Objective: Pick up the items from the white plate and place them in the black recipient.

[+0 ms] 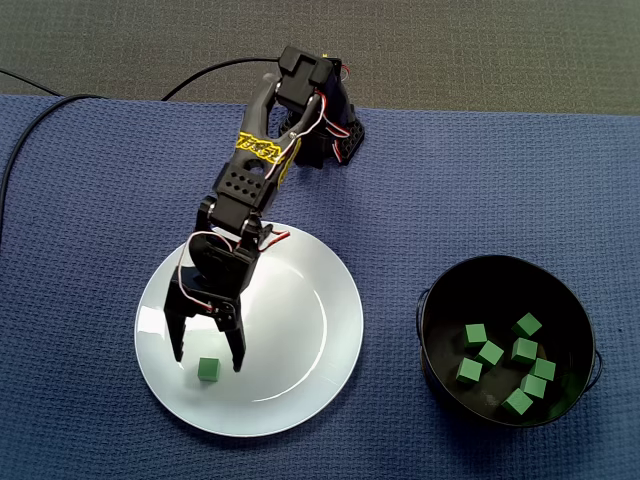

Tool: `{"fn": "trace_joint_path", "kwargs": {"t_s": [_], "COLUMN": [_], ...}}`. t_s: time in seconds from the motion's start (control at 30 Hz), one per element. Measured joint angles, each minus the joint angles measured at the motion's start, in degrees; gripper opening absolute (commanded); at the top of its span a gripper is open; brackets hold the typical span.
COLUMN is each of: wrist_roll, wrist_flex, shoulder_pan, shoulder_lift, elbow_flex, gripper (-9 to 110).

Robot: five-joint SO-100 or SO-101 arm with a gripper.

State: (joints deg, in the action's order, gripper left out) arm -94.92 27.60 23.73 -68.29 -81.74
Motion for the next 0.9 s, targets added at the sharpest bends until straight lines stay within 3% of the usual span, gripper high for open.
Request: {"fn": "trace_joint_path", "kwargs": {"t_s": [0.7,0.87,0.9], "wrist_roll": [0.26,0.26,0.26], "wrist_flex": [-6.15,-7.21,-7.56], "shoulder_pan": [2.29,2.02,2.02], "shoulder_lift": [5.36,6.42,6.59], "elbow_flex": [-5.19,-5.62,-5.98], "gripper": [28,24,18]}}
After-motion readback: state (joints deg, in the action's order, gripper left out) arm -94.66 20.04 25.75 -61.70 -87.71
